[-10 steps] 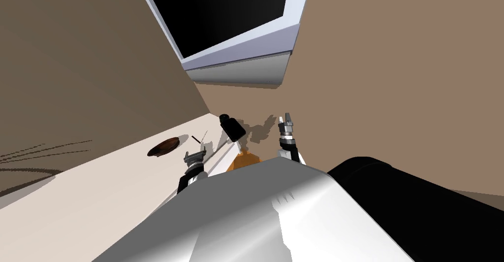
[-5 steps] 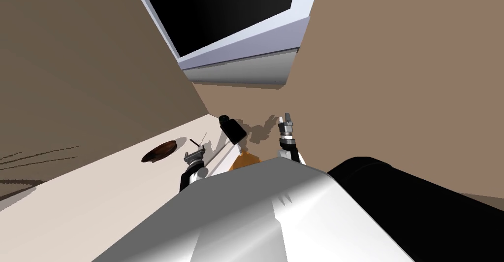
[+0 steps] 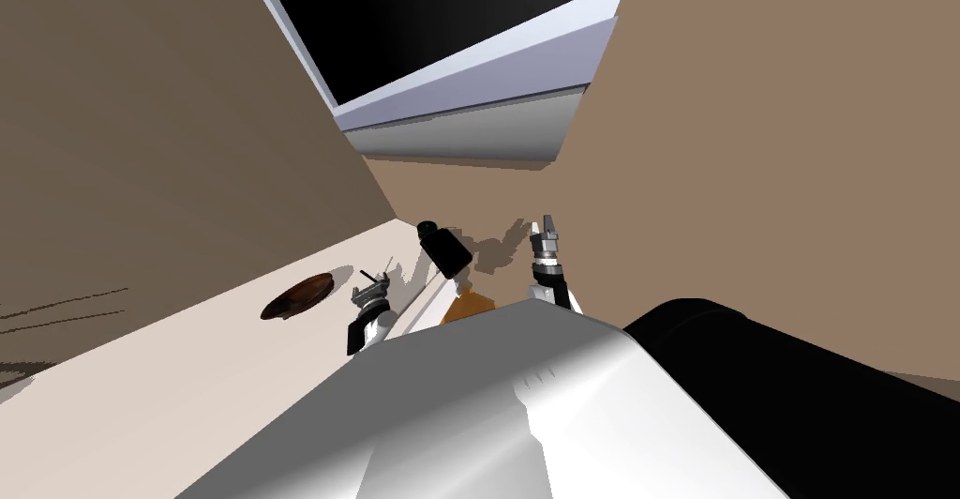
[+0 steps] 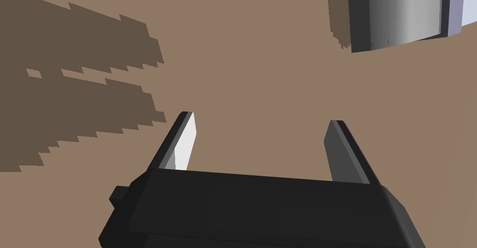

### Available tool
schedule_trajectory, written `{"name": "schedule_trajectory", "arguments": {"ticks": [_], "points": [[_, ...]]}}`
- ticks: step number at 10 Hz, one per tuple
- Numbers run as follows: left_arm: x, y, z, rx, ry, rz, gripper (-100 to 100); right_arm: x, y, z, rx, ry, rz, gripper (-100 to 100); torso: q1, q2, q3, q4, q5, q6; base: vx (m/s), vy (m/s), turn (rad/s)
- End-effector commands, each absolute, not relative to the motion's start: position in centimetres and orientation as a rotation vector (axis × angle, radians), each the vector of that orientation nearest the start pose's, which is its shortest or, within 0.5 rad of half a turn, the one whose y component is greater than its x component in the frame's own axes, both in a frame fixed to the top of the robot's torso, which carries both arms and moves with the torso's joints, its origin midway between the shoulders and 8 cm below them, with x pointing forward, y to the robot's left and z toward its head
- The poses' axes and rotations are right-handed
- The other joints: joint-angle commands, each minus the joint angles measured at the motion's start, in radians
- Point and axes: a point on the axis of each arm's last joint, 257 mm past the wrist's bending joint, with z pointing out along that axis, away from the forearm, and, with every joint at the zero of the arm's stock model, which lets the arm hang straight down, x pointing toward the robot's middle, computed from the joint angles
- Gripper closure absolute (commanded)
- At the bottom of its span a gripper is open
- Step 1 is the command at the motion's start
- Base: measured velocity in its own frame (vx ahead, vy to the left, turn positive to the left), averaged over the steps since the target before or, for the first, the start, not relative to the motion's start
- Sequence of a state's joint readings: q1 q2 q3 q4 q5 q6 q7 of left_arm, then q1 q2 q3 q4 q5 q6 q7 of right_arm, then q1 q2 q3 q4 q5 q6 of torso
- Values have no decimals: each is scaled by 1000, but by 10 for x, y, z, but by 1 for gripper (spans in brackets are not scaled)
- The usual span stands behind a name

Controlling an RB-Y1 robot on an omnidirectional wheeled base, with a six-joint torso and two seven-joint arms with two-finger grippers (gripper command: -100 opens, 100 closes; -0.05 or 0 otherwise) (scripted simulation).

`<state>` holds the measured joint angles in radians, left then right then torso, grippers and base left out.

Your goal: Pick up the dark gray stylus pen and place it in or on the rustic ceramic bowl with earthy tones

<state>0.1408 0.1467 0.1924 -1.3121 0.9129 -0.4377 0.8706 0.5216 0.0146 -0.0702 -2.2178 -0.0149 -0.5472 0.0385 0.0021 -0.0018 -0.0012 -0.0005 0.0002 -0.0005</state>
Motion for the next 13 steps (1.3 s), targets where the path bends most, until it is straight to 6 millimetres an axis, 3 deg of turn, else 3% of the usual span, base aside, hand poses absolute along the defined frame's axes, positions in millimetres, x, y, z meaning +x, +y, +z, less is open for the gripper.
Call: {"name": "schedule_trajectory", "arguments": {"ticks": [1,2,5,6,10,11,12,13], "points": [[426,476,-316,-1915,-538,-1864,0,340,-311,0,681,619,1188,0,0,0,0,0,0,0,5,5,1],[430,483,-314,-1897,-558,-1849,-100,340,-311,0,681,619,1188,0,-1,1,1,0,0,0,-21,37,-176],[433,488,-313,-1887,-574,-1840,-100,340,-311,0,681,619,1188,0,2,5,3,1,0,0,-33,57,-116],[434,488,-313,-1886,-574,-1838,100,340,-311,0,681,619,1188,0,0,4,2,1,0,0,-3,6,4],[434,488,-312,-1885,-576,-1840,100,340,-311,0,681,619,1188,0,-3,2,1,0,-1,0,0,0,0],[434,488,-312,-1885,-576,-1840,0,340,-311,0,681,619,1188,0,-3,1,1,0,-1,0,0,0,0],[429,482,-315,-1902,-553,-1853,100,340,-311,0,681,619,1188,0,-3,1,1,0,-1,0,35,-48,178],[427,478,-316,-1910,-543,-1860,100,340,-311,0,681,619,1188,0,-5,0,0,-1,-1,-1,55,-80,267]]}}
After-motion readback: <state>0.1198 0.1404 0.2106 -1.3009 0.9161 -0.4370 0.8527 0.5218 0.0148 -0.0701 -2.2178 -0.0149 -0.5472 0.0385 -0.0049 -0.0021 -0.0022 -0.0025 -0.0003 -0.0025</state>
